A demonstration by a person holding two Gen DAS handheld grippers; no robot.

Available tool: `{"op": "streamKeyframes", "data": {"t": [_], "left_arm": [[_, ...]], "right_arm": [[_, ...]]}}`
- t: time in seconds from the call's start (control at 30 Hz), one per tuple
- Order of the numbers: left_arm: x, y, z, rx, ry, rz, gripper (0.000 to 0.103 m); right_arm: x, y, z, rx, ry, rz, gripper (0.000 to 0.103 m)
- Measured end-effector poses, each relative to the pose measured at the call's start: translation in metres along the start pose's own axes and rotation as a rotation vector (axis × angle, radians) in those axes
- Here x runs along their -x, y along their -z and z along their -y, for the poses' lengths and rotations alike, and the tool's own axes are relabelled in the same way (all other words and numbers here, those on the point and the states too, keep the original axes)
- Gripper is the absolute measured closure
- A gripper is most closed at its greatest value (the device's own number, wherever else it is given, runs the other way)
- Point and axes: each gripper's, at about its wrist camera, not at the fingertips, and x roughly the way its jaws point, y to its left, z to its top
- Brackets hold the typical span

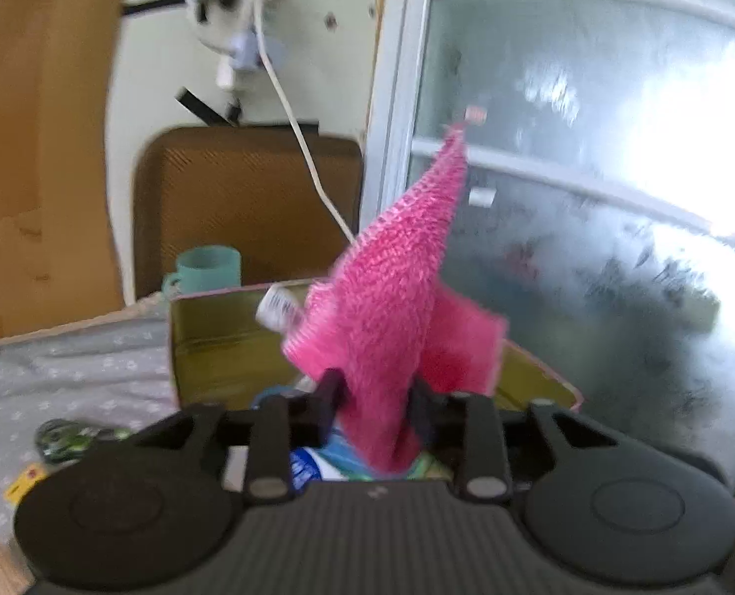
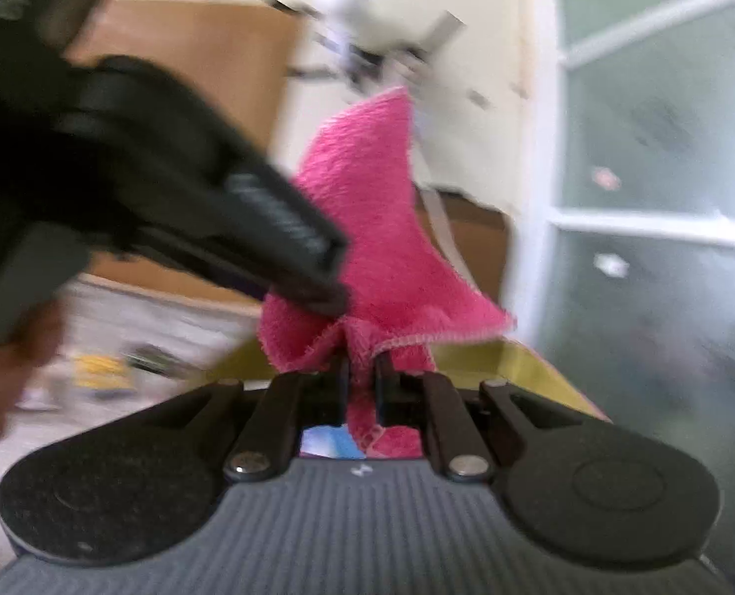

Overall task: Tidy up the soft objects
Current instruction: 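Drop the pink towel into the pink tin with the right gripper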

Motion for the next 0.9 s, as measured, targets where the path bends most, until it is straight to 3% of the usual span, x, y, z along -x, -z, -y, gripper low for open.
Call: {"op": "streamKeyframes", "data": {"t": [0.07, 0.13, 0.17, 0.2, 0.33, 0.47, 0.53, 0.67, 0.73, 0.87, 0.9], "left_arm": [[-0.023, 0.002, 0.007, 0.001, -0.032, -0.039, 0.061], [-0.041, 0.004, 0.007, 0.014, -0.066, -0.076, 0.055], [-0.045, 0.007, 0.006, 0.02, -0.095, -0.091, 0.054], [-0.045, 0.011, 0.003, 0.023, -0.112, -0.099, 0.054], [-0.034, 0.025, -0.01, 0.011, -0.163, -0.102, 0.052], [-0.003, 0.034, -0.035, 0.068, -0.182, -0.071, 0.051], [0.016, 0.042, -0.051, 0.097, -0.202, -0.05, 0.051], [0.058, 0.073, -0.094, 0.15, -0.295, -0.034, 0.051], [0.075, 0.09, -0.115, 0.175, -0.35, -0.044, 0.051], [0.098, 0.122, -0.155, 0.208, -0.49, -0.083, 0.051], [0.103, 0.129, -0.163, 0.217, -0.517, -0.086, 0.051]], "right_arm": [[-0.022, 0.003, 0.017, -0.013, 0.069, -0.054, 0.083], [-0.036, 0.009, 0.027, -0.019, 0.125, -0.126, 0.059], [-0.039, 0.01, 0.033, -0.043, 0.137, -0.138, 0.041], [-0.039, 0.012, 0.039, -0.082, 0.136, -0.134, 0.034], [-0.037, 0.014, 0.042, -0.162, 0.125, -0.127, 0.033], [-0.016, 0.013, 0.038, -0.215, 0.169, -0.076, 0.026], [-0.003, 0.009, 0.035, -0.252, 0.165, -0.045, 0.026], [0.01, -0.008, 0.022, -0.3, -0.004, -0.041, 0.028], [0.011, -0.019, 0.009, -0.324, -0.147, -0.066, 0.038], [-0.012, -0.034, -0.027, -0.432, -0.46, -0.203, 0.081], [-0.021, -0.035, -0.04, -0.451, -0.514, -0.251, 0.087]]}}
